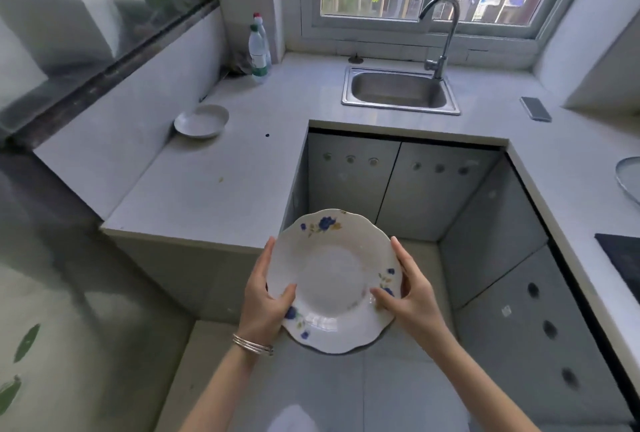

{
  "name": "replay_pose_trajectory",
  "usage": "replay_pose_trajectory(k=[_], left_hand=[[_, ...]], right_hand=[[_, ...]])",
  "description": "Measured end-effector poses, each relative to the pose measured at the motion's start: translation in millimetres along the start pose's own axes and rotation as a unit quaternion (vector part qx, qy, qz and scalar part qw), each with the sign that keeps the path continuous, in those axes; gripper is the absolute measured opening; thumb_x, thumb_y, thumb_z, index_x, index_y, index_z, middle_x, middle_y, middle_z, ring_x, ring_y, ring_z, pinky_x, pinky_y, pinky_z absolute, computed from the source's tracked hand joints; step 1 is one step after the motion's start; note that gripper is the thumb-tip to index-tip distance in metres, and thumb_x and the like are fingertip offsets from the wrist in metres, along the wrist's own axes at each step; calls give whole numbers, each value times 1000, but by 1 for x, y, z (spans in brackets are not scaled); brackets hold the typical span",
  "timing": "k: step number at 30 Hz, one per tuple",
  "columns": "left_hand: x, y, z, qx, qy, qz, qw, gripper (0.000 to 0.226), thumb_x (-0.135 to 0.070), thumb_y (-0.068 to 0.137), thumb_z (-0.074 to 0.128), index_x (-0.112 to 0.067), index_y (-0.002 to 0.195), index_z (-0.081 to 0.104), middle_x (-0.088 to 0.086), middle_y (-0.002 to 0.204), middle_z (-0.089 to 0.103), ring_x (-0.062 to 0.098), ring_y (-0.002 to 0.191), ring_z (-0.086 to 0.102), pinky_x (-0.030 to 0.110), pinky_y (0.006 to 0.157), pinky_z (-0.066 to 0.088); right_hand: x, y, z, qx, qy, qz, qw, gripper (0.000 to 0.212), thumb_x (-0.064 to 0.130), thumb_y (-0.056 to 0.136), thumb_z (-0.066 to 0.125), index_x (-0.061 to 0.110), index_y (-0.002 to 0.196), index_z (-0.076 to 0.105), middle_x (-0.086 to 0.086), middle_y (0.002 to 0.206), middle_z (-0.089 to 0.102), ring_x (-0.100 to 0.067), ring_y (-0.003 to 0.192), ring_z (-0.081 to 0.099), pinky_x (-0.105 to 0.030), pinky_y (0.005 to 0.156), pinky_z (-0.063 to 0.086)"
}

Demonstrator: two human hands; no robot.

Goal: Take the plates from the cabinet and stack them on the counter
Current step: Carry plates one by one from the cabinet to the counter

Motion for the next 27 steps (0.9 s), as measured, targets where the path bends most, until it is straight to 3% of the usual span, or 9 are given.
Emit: replay_pose_trajectory(k=[5, 12, 15, 19, 23, 27], left_hand=[[4, 52, 7, -18, -36, -9, 999, 69, -8, 66, 60, -37, 124, 38, -14, 129, 47, 11, 116, 49, 26, 97, 44], [20, 143, -8, -59, -72, -22, 995, 72, 16, 76, 59, -32, 125, 39, -14, 124, 48, 7, 114, 50, 21, 90, 49], [21, 184, -21, -76, -66, -12, 995, 72, 15, 77, 59, -33, 126, 39, -14, 126, 48, 7, 114, 50, 16, 88, 48], [23, 234, -42, -95, -55, 11, 994, 71, 16, 76, 60, -27, 128, 39, -10, 128, 47, 12, 117, 48, 8, 86, 44], [35, 263, -61, -125, -61, -5, 990, 72, 16, 77, 59, -27, 130, 38, -3, 132, 47, 16, 121, 46, 15, 90, 46], [51, 285, -80, -168, -53, -13, 984, 72, 17, 76, 58, -25, 130, 37, 0, 133, 45, 18, 123, 44, 12, 90, 44]], right_hand=[[-12, 56, 10, 5, 26, 13, 1000, 80, 13, 68, 70, 37, 134, 33, 6, 143, 40, -12, 129, 41, -47, 106, 36], [1, 161, 42, 39, 30, 8, 999, 76, 7, 70, 67, 40, 130, 34, 3, 142, 41, -11, 126, 45, -45, 105, 39], [11, 208, 58, 55, 29, 4, 998, 76, 5, 71, 67, 37, 131, 34, 1, 142, 41, -12, 125, 46, -43, 104, 40], [23, 261, 85, 71, 55, -3, 996, 76, -12, 78, 62, 34, 132, 36, 3, 141, 43, -8, 122, 47, -36, 102, 42], [27, 302, 115, 101, 50, 4, 994, 76, -10, 79, 62, 36, 133, 36, 8, 139, 44, -9, 123, 47, -38, 102, 42], [28, 341, 146, 139, 52, 9, 989, 72, -10, 79, 60, 32, 134, 38, 12, 133, 50, -8, 119, 51, -34, 97, 47]])
Point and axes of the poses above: each hand's wrist, its own y-axis towards the middle knuckle, its own z-axis out of the palm, x = y × z, the point moved 7 cm from there along y, towards the middle knuckle
